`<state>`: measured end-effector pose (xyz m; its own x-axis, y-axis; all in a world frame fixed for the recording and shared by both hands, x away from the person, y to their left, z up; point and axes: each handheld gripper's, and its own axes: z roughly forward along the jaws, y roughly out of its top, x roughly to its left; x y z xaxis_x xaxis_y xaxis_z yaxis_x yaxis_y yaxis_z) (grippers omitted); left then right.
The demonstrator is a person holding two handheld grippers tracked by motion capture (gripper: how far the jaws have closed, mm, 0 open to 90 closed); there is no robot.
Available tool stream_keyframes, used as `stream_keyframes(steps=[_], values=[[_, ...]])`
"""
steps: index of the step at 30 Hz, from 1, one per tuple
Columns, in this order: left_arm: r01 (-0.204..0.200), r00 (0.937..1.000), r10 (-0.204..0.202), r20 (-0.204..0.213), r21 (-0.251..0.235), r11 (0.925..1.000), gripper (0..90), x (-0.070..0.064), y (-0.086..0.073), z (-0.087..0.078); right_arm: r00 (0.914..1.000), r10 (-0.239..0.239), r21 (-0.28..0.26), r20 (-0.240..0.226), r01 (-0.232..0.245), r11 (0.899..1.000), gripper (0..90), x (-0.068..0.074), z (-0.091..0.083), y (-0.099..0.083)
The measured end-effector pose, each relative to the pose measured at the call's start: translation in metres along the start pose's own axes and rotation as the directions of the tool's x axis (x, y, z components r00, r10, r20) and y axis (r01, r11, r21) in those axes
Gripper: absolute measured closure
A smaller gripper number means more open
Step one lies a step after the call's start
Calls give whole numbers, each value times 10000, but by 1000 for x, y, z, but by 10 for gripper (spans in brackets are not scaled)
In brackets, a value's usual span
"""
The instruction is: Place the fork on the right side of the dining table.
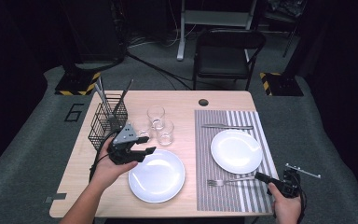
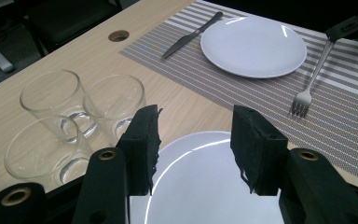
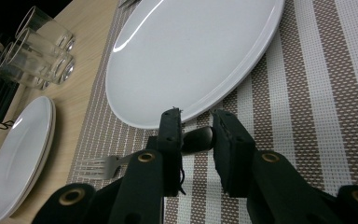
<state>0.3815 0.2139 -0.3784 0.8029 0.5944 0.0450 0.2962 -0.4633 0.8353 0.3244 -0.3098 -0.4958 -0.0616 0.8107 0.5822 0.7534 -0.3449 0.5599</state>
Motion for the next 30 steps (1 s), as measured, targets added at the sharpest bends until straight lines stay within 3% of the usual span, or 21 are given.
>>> stream_keyframes(steps=[30], values=[[-7,10000,7,7,56,10000,517,-1,-1,1,9973,583,200,443,-592,9980,736,-19,9,-1]])
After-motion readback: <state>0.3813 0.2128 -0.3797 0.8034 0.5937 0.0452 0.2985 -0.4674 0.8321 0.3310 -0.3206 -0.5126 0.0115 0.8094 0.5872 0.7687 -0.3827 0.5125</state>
